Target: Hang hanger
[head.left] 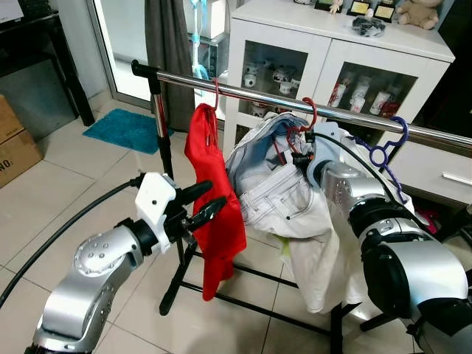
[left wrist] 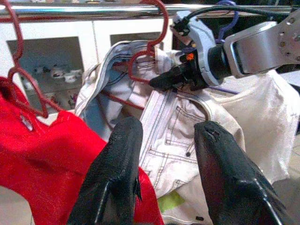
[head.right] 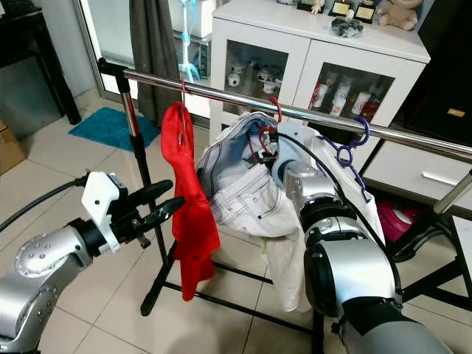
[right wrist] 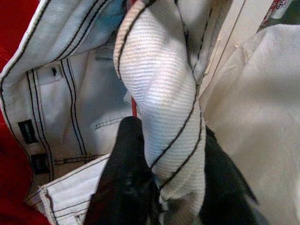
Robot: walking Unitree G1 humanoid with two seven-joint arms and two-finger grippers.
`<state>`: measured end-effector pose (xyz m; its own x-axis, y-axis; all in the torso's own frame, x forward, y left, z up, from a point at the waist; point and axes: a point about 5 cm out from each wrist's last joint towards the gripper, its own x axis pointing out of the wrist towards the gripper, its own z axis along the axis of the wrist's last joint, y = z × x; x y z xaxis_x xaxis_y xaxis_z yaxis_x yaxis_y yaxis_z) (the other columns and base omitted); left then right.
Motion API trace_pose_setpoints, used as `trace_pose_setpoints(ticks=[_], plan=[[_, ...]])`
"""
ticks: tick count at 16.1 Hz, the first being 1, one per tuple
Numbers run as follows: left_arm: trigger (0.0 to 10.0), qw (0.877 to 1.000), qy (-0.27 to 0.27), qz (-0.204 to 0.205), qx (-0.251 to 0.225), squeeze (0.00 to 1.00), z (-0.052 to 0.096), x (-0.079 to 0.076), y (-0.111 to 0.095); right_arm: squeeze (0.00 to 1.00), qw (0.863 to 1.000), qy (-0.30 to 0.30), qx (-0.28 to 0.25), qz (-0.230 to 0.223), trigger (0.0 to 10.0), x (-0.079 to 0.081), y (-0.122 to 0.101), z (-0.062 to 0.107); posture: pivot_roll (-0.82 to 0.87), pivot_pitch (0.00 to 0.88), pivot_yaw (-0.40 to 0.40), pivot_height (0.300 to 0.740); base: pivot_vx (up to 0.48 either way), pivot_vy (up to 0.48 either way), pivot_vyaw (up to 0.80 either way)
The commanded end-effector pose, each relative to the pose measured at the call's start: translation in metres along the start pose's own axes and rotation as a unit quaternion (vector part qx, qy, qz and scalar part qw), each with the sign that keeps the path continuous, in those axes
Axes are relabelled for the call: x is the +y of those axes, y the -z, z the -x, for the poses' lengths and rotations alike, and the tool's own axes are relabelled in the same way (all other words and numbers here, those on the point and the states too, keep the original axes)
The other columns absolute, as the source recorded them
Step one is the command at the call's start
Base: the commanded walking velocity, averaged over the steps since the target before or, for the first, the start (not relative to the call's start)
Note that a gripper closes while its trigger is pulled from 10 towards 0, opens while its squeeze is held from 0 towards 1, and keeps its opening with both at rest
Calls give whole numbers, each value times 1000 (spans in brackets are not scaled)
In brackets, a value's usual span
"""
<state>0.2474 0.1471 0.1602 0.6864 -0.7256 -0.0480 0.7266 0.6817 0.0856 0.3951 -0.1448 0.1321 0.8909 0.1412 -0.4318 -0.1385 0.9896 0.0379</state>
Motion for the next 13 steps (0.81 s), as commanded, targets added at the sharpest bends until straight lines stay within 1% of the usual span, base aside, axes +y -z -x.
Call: trace_pose_setpoints(ticks=[1, 2, 4, 5, 6, 7, 9, 10, 12, 13], plan=[[10000, 1000, 5, 1, 5, 0, 2, 3, 0, 0, 999, 5, -34, 10, 0, -7, -21, 3, -96, 0, -45, 740, 0, 0, 0], [10000, 1000, 4, 3, 5, 0, 2, 3, 0, 0, 999, 8, -42, 13, 0, -8, -23, 3, -104, 0, -43, 740, 0, 0, 0], [10000, 1000, -11, 0, 12, 0, 2, 8, 4, 0, 998, -6, -61, -18, 0, -9, -29, 5, -110, 0, -49, 740, 0, 0, 0], [10000, 999, -31, -6, 29, 0, 1, 12, 7, 0, 997, -9, -72, -22, 0, -9, -32, 6, -111, 0, -48, 740, 0, 0, 0], [10000, 998, -53, -8, 35, 0, 0, 18, 7, 0, 996, -20, -84, -22, 0, -6, -35, 6, -112, 0, -49, 740, 0, 0, 0], [10000, 997, -65, -9, 31, 0, -2, 19, 5, 0, 994, -32, -100, -34, 0, -4, -38, 8, -108, 0, -51, 740, 0, 0, 0], [10000, 997, -72, -7, 23, 0, -3, 19, 3, 0, 990, -45, -127, -33, 0, 0, -41, 10, -100, 0, -48, 740, 0, 0, 0], [10000, 996, -83, -9, 22, 0, -4, 16, 4, 0, 982, -65, -171, -36, 0, 4, -45, 18, -91, 0, -48, 740, 0, 0, 0], [10000, 995, -97, -6, 28, 0, -7, 15, 5, 0, 979, -60, -195, -10, 0, 4, -41, 27, -89, 0, -38, 740, 0, 0, 0], [10000, 994, -102, -2, 26, 0, -9, 15, 6, 0, 977, -55, -208, -7, 0, 5, -37, 34, -91, 0, -35, 740, 0, 0, 0]])
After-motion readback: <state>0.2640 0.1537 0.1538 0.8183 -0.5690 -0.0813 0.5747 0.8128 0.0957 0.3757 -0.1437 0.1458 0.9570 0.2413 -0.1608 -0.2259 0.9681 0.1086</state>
